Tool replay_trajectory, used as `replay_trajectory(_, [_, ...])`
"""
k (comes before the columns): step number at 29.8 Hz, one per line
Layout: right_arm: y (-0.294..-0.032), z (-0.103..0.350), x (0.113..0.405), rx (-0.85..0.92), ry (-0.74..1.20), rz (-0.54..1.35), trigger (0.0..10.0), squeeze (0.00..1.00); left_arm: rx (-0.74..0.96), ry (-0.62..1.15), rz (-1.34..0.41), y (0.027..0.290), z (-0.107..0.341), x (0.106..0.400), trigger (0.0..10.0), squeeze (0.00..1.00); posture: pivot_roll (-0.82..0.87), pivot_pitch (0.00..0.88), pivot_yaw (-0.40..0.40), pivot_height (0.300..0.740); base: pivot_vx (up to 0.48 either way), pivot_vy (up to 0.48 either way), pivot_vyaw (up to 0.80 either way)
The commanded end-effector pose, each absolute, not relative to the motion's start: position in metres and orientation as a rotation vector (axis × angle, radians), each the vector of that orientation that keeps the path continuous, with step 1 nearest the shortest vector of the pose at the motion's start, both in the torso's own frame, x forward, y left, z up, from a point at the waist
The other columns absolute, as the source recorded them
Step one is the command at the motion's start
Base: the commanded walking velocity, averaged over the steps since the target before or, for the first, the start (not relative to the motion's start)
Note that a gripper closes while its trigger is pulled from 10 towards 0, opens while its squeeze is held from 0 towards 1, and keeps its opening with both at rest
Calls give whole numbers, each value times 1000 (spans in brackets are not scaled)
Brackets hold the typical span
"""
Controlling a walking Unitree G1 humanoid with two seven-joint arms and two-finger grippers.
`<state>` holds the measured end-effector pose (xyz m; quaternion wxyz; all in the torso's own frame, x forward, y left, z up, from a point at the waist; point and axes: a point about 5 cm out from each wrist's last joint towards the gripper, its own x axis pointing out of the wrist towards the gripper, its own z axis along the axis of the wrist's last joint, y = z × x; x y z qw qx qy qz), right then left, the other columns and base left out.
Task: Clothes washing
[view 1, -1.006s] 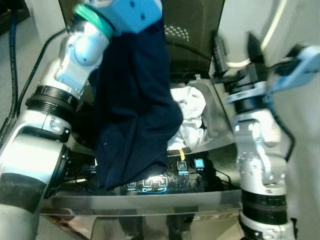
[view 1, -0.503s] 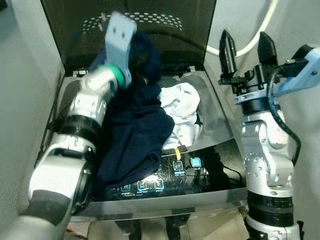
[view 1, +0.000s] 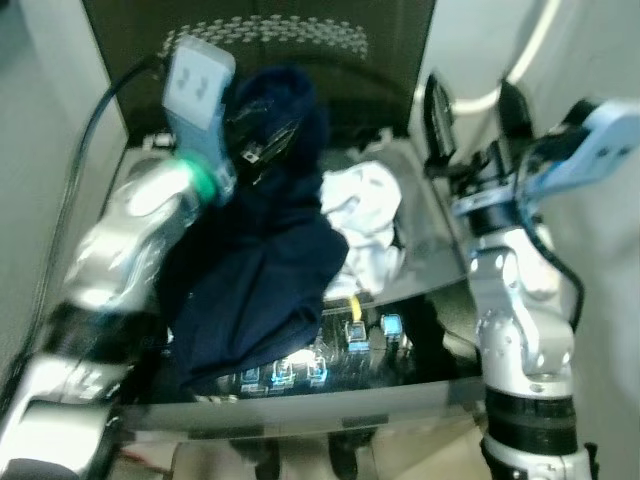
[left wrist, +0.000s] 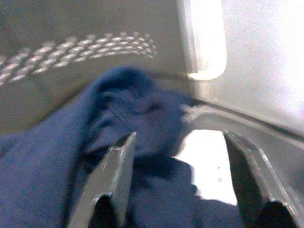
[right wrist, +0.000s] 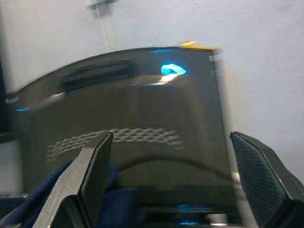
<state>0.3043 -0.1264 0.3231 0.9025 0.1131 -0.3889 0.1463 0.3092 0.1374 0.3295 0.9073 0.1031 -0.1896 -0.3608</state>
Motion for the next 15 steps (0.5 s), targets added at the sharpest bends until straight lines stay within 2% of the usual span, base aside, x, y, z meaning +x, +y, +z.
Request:
replay_trajectory(1, [-128, 319, 305, 243, -792, 306, 10000, 0, 235, -389, -838, 137, 330, 288, 10000, 1000, 99, 137, 36, 728, 0, 0, 0])
replay_trajectory(2, [-126, 317, 307, 242, -780, 317, 10000, 0, 249, -358, -871, 146, 326, 271, 10000, 0, 110, 135, 30, 728, 0, 0, 0])
replay_trajectory(3, [-126, 317, 307, 242, -780, 317, 10000, 0, 249, -358, -871, 146, 326, 271, 10000, 0, 110, 135, 30, 728, 0, 0, 0])
replay_trajectory(4, [-123, 315, 310, 242, -768, 330, 10000, 0, 271, -319, -875, 156, 319, 256, 10000, 0, 122, 135, 24, 728, 0, 0, 0])
replay_trajectory(7, [-120, 313, 312, 244, -755, 347, 10000, 0, 274, -253, -859, 166, 312, 241, 10000, 0, 134, 134, 18, 728, 0, 0, 0])
replay_trajectory(12, [-117, 311, 314, 248, -747, 361, 10000, 0, 256, -202, -848, 173, 304, 233, 10000, 0, 142, 135, 11, 728, 0, 0, 0])
replay_trajectory(13, [-111, 310, 317, 254, -733, 391, 10000, 0, 211, -96, -807, 180, 281, 221, 10000, 0, 159, 139, -6, 728, 0, 0, 0])
replay_trajectory(15, [-108, 309, 318, 255, -728, 401, 10000, 0, 175, -58, -794, 181, 272, 219, 10000, 0, 159, 139, -6, 728, 0, 0, 0])
